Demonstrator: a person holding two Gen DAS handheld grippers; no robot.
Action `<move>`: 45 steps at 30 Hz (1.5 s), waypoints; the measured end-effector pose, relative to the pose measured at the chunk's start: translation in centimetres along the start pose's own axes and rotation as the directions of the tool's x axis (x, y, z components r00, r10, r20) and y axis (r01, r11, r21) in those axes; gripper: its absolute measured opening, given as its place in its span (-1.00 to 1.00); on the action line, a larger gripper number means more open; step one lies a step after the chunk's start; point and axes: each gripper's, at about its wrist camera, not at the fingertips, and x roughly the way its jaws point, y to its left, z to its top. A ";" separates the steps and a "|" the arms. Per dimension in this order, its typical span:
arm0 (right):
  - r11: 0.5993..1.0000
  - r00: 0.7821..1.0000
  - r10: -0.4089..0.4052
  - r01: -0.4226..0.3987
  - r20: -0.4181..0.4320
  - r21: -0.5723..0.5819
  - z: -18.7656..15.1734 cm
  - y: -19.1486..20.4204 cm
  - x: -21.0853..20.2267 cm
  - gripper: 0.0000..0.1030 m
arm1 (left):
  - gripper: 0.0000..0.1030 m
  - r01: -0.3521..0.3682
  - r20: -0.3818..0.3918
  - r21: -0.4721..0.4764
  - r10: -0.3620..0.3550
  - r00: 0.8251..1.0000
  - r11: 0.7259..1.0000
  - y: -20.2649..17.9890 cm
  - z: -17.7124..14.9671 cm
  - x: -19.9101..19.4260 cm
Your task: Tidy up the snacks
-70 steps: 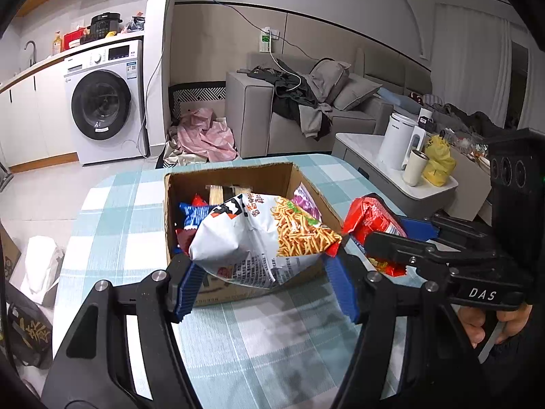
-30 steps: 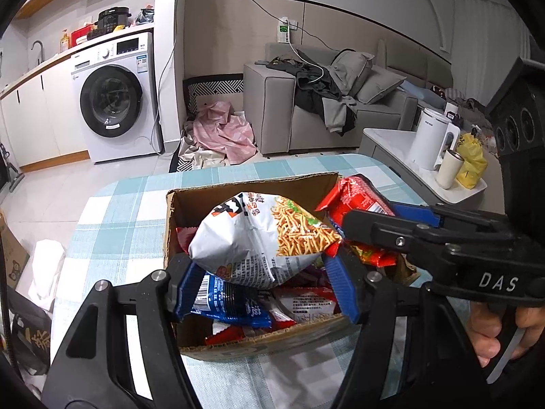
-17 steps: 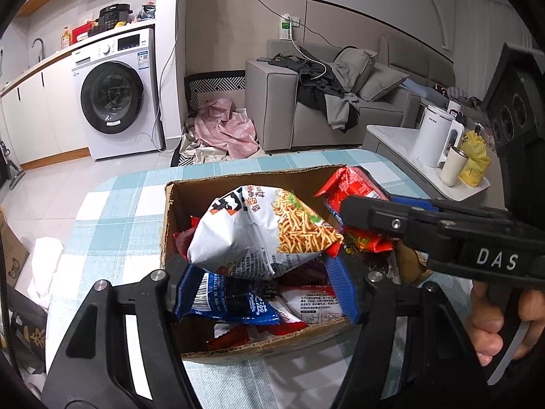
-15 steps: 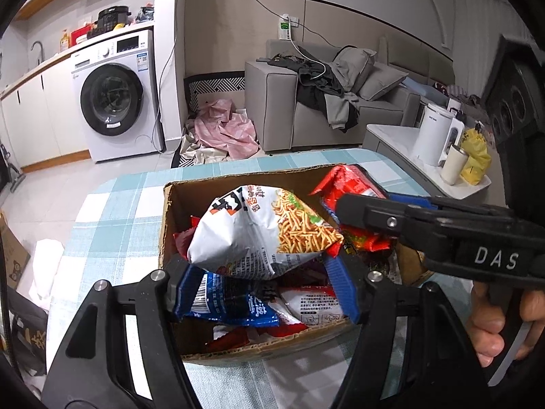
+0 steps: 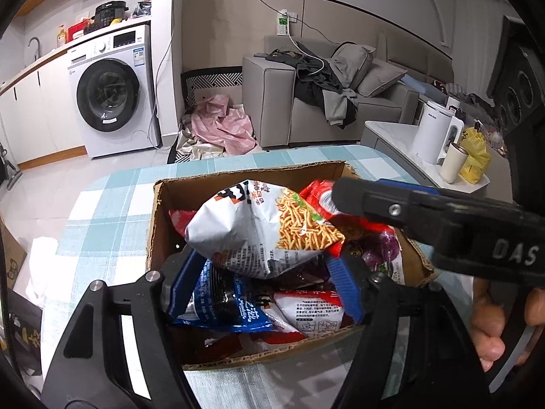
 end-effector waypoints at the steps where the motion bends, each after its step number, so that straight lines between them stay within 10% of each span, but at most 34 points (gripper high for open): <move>1: 1.000 1.000 -0.004 0.004 0.005 0.004 0.0 -0.1 -0.2 0.41 | 0.33 0.000 -0.001 -0.001 0.000 1.000 1.000 0.0 0.0 -0.2; 12: 0.999 0.997 -0.040 0.040 0.065 0.001 -0.9 -1.1 -4.2 0.93 | 0.99 -0.022 0.014 -0.005 0.022 1.000 1.000 0.1 -1.7 -3.9; 45: 0.974 0.975 0.026 0.025 0.221 -0.227 -11.9 2.1 -8.9 0.99 | 0.99 -0.084 0.188 -0.051 0.092 0.978 0.995 3.0 -14.1 -15.9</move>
